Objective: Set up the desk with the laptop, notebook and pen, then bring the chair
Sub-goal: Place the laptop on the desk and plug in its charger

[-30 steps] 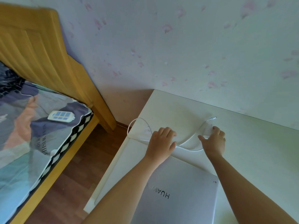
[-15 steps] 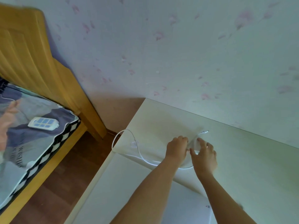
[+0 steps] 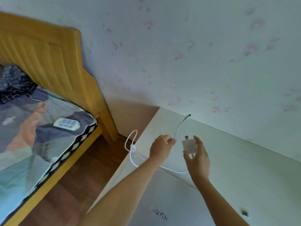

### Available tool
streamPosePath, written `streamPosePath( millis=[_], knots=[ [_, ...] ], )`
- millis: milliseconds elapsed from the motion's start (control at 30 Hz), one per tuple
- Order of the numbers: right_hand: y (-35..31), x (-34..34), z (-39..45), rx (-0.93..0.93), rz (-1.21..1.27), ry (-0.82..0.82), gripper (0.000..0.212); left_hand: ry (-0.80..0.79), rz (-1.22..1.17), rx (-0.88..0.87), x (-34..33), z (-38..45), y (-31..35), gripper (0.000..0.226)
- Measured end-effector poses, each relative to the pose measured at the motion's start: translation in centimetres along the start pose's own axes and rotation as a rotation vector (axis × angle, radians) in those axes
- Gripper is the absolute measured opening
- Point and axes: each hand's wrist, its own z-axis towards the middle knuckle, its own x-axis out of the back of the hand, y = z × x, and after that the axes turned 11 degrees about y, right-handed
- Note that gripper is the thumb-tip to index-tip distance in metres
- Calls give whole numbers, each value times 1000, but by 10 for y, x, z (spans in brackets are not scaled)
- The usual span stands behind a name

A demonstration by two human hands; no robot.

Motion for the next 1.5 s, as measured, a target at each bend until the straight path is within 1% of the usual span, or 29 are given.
streamPosePath(
  millis=[67, 133, 200, 267, 367, 433, 567, 700, 767, 867, 933, 1000, 1067, 1133, 1167, 1200, 1300, 1333, 1400, 1500],
  knots=[
    [-27, -6, -7, 60, 32, -30, 62, 5, -88, 37, 30, -3, -9, 25],
    [-55, -14, -15, 120, 55, -67, 63, 49, -175, 58, 61, -6, -19, 20],
    [-85, -25, -26, 140, 116, -106, 67, 94, -182, 29, 95, -12, -32, 16],
    [-116, -38, -42, 135, 239, -166, 70, 119, -170, 15, 132, -21, -51, 16],
    [-162, -67, -69, 93, 414, -251, 69, 170, -223, 45, 189, -36, -90, 15],
    [-192, -92, -90, 58, 442, -305, 67, 210, -254, 91, 226, -44, -122, 14],
    [-245, -146, -143, -87, 466, -464, 47, 287, -310, 191, 292, -60, -184, 16],
    [-282, -190, -186, -242, 584, -572, 37, 254, -477, 294, 340, -69, -224, 4],
    [-301, -212, -203, -306, 633, -624, 33, 263, -518, 300, 361, -68, -242, 3],
    [-320, -242, -214, -375, 654, -679, 33, 277, -531, 331, 384, -56, -264, 7],
    [-326, -263, -210, -341, 625, -720, 39, 286, -537, 362, 393, -41, -279, 10],
    [-331, -288, -200, -266, 533, -742, 46, 297, -497, 383, 395, -21, -295, 11],
    [-335, -316, -187, -193, 429, -743, 52, 300, -454, 398, 395, 0, -312, 7],
    [-335, -350, -175, -155, 366, -712, 50, 308, -431, 418, 394, 21, -331, 3],
    [-334, -367, -169, -154, 339, -687, 48, 313, -400, 428, 394, 32, -342, 7],
    [-333, -384, -163, -166, 312, -651, 46, 317, -320, 419, 394, 43, -353, 12],
    [-328, -433, -149, -205, 238, -579, 45, 337, 209, 278, 398, 74, -398, 23],
    [-325, -448, -145, -212, 210, -576, 43, 340, 321, 223, 399, 85, -412, 25],
    [-322, -475, -137, -214, 153, -569, 38, 312, 474, 57, 398, 109, -442, 32],
    [-317, -514, -127, -228, 83, -537, 31, 217, 662, -165, 392, 150, -489, 56]
  ],
)
